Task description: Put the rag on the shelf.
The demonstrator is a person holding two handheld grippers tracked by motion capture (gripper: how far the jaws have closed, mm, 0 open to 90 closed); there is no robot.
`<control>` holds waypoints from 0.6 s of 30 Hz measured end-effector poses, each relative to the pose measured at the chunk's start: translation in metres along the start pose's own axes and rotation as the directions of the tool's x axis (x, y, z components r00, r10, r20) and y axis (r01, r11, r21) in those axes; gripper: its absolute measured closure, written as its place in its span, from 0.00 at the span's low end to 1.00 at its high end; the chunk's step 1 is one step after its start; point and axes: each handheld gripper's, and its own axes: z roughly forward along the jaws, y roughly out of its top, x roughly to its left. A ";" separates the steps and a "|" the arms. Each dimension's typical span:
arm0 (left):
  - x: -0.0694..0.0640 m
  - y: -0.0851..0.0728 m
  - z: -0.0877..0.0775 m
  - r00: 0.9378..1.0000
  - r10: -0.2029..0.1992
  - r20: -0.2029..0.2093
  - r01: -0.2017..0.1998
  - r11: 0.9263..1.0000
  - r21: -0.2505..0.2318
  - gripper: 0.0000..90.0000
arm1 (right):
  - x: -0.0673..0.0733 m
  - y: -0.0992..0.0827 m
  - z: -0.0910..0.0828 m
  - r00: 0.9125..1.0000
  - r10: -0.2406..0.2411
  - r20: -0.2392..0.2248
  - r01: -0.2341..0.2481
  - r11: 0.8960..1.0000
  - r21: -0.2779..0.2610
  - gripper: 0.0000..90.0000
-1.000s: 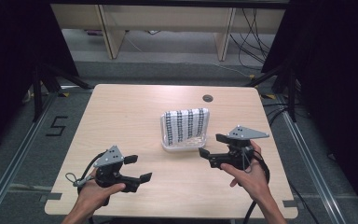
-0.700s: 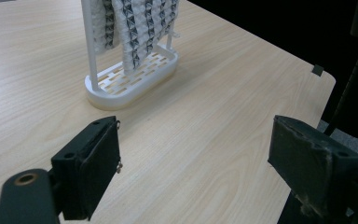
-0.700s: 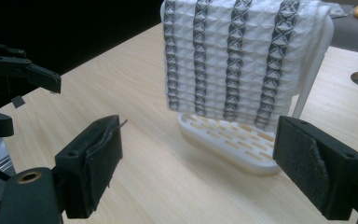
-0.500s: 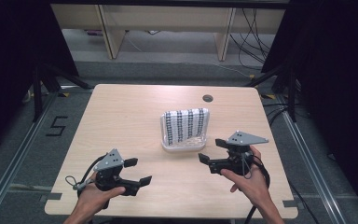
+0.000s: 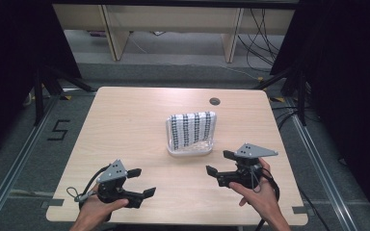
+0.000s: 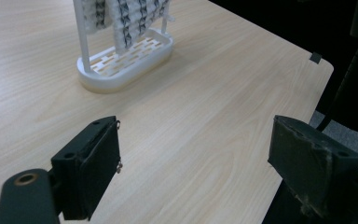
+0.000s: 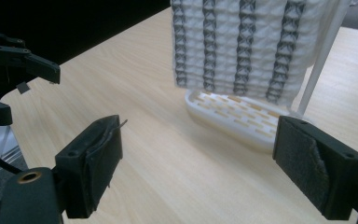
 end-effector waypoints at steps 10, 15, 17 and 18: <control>0.001 -0.015 -0.001 1.000 -0.009 0.007 0.008 1.000 0.015 0.17 | -0.001 -0.022 0.001 1.000 -0.012 -0.006 0.012 1.000 0.028 0.19; 0.000 -0.021 -0.001 1.000 -0.002 -0.004 0.002 1.000 0.021 0.17 | -0.001 -0.033 0.003 1.000 0.016 -0.020 -0.015 0.999 0.038 0.19; -0.001 -0.024 -0.001 1.000 0.001 -0.004 -0.001 1.000 0.030 0.17 | 0.001 -0.038 0.004 0.999 0.029 -0.025 -0.028 0.999 0.038 0.19; -0.001 -0.025 -0.001 1.000 -0.002 -0.004 0.002 1.000 0.026 0.17 | 0.001 -0.041 0.003 0.999 0.028 -0.021 -0.028 0.999 0.044 0.19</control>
